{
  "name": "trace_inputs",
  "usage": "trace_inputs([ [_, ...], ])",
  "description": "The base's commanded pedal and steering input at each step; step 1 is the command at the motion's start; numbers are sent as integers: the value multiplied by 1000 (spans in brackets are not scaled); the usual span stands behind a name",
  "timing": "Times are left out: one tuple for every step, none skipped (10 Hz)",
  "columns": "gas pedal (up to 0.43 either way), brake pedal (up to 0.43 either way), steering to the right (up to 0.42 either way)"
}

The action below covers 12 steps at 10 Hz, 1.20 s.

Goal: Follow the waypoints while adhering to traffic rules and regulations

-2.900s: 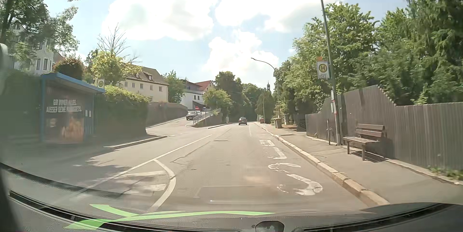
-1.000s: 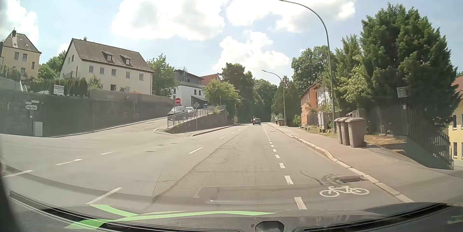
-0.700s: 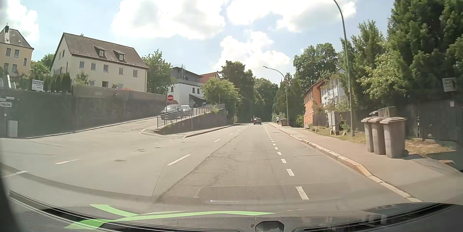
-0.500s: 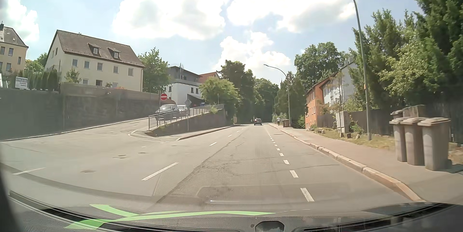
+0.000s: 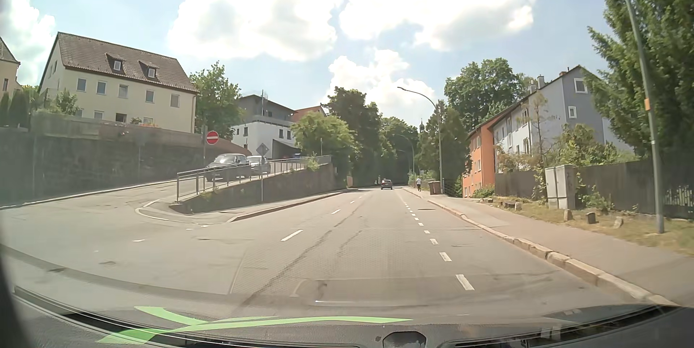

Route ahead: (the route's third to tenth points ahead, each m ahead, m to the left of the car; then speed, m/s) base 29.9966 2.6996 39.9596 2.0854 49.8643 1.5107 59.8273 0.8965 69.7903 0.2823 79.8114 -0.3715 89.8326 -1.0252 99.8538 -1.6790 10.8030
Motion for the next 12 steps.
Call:
trace_inputs([
  [248, 0, 0],
  [248, 0, 0],
  [260, 0, 0],
  [260, 0, 1],
  [260, 0, 1],
  [268, 0, 1],
  [280, 0, 1],
  [299, 0, 2],
  [311, 0, 2],
  [311, 0, 2],
  [311, 0, 2],
  [311, 0, 1],
])
